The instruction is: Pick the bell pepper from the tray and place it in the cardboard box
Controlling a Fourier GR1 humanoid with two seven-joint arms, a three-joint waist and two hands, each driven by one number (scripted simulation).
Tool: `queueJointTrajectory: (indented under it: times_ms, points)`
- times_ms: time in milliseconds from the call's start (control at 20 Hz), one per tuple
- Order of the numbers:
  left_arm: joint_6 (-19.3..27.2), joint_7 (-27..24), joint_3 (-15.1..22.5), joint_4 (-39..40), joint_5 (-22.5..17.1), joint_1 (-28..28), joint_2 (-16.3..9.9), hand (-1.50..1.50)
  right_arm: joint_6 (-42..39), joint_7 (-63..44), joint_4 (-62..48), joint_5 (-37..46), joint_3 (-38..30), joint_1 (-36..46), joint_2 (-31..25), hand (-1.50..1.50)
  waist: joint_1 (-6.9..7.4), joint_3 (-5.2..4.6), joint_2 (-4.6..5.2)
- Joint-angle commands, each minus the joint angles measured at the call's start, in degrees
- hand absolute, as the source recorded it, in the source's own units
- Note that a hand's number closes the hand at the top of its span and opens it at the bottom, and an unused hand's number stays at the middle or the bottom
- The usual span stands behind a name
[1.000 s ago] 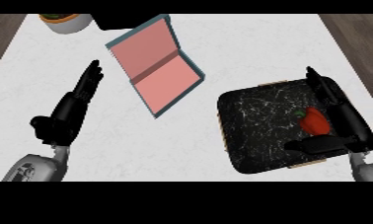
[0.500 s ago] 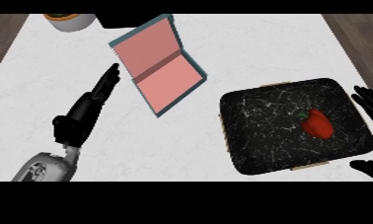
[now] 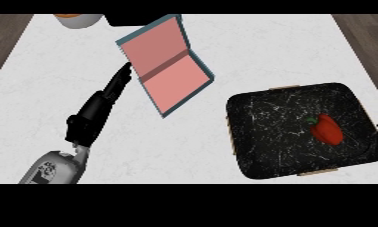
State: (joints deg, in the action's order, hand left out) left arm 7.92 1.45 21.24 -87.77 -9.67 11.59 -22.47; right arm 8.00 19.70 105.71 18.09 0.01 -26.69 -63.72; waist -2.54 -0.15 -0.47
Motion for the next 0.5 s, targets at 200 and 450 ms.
queueJointTrajectory:
  times_ms: [200, 450]
  points:
    - [-1.70, -0.35, -0.43, 4.50, 2.89, 3.14, 4.64, 0.00, -8.46, -9.44, 7.07, 1.93, -1.22, -2.59, 3.59, -1.50, 1.80, 0.11, 0.46]
    - [-4.93, 0.55, -3.66, 3.01, 2.77, 2.27, 3.66, 0.00, -13.33, -14.32, 7.47, 4.60, 1.00, 3.00, 8.97, -1.50, 2.30, 0.13, 0.47]
